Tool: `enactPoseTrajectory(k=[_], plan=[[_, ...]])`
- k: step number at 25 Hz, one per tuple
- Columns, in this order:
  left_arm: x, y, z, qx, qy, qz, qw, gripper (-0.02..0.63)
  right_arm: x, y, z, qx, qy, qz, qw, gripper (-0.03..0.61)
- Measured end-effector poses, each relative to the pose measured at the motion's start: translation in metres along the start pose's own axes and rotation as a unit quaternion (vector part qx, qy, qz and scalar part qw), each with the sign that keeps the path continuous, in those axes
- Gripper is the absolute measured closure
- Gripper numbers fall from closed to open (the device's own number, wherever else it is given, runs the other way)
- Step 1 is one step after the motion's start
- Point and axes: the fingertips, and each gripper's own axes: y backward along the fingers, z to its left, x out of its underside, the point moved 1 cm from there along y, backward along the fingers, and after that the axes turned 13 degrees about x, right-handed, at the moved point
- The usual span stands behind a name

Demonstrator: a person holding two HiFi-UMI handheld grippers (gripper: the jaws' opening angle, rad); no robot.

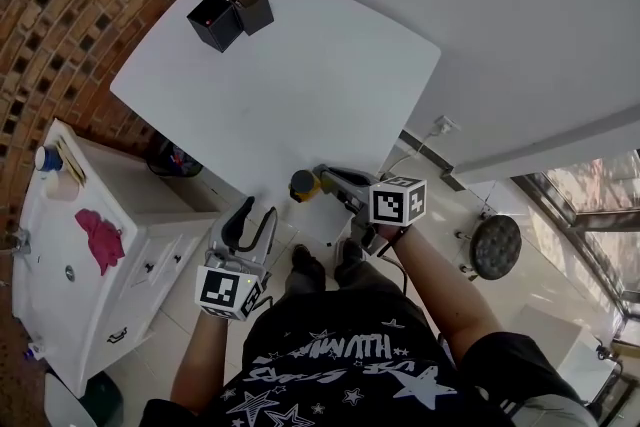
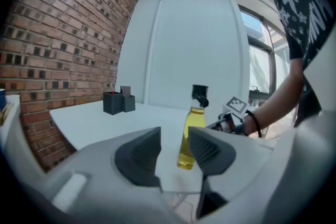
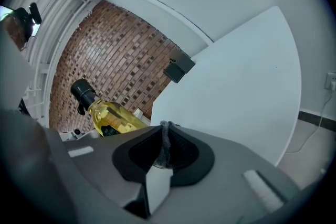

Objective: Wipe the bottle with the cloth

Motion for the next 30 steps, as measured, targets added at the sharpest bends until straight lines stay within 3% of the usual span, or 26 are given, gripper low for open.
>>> enactPoseTrajectory(k=[9, 14, 16, 20, 26, 30], plan=[[-0.013, 0.006, -0.003, -0.023, -0.005, -0.017, 0.9996, 0.555, 0.009, -0.009, -0.004, 0.058, 0.093, 0.023, 0.994, 0.541], [-0.023, 0.008, -0.006, -0.044, -0.018, -0.023, 0.9986, 0.609, -0.018, 0.009, -0.005, 0.087, 0.093, -0.035, 0.991, 0.541], [-0.034, 0.009, -0.009, -0.056, -0.024, -0.031, 0.9977, 0.609, -0.038, 0.028, 0.005, 0.096, 0.117, -0.075, 0.986, 0.541], [-0.058, 0.012, -0.008, -0.087, -0.042, -0.055, 0.9937, 0.609, -0.086, 0.076, 0.044, 0.106, 0.199, -0.178, 0.958, 0.541], [-0.094, 0.015, -0.002, -0.130, -0.044, -0.076, 0.9876, 0.611, -0.124, 0.132, 0.122, 0.087, 0.326, -0.295, 0.894, 0.541], [-0.110, 0.012, -0.010, -0.125, -0.054, -0.084, 0.9872, 0.611, -0.123, 0.150, 0.162, 0.059, 0.358, -0.319, 0.875, 0.543]])
